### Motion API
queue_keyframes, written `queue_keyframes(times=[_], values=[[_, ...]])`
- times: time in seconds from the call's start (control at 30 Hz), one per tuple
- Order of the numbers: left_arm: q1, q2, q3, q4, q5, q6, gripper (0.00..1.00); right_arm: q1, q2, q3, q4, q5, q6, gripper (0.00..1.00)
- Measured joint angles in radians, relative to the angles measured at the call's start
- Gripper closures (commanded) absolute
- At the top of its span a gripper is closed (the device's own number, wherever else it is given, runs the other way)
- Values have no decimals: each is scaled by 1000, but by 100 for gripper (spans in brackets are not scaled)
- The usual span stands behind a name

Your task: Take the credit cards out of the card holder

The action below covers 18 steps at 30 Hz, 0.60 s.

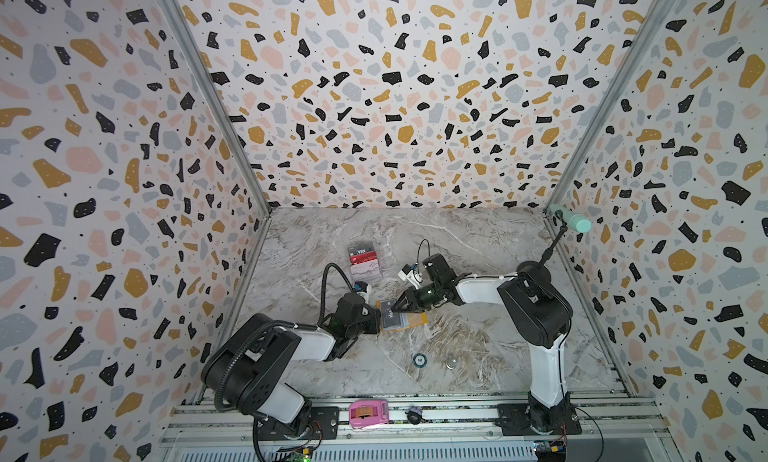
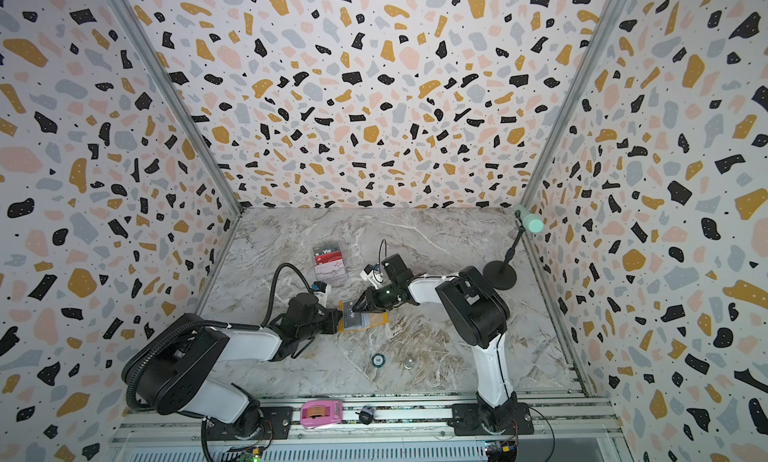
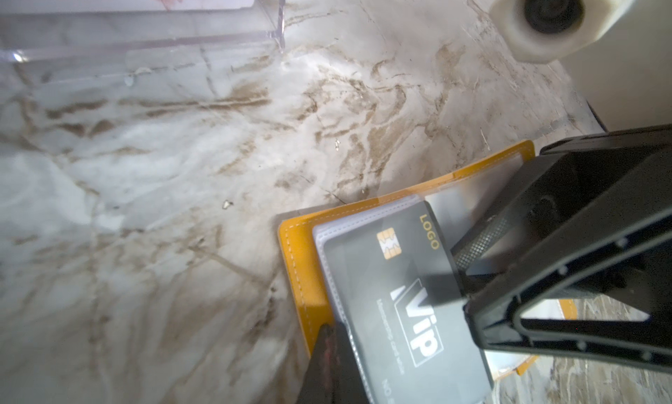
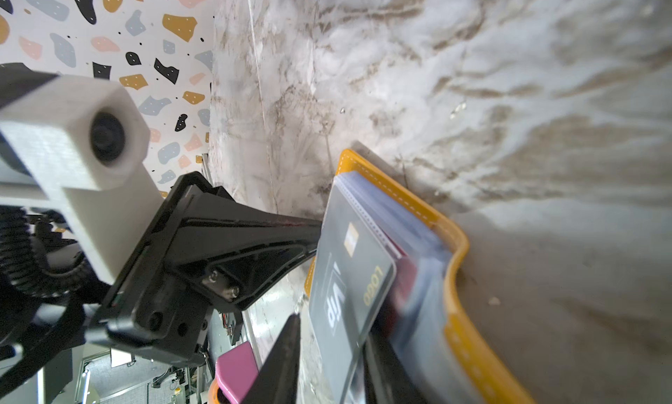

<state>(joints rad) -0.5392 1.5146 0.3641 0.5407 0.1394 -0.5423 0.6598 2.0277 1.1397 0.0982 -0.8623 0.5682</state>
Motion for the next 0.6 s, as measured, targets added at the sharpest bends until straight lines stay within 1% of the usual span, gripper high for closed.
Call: queue_keyframes(times=[0.1,0.37,0.6], values=[[0,0,0,0,0,-1,100,0,0,-3,11,-4,-1,70],[0,-4,-3,-1,-9,-1,100,-1,-2,-43,111,-36,48,72],[0,-5,-3,0,-10,-1,100,-1,-2,-45,127,-46,63,72]])
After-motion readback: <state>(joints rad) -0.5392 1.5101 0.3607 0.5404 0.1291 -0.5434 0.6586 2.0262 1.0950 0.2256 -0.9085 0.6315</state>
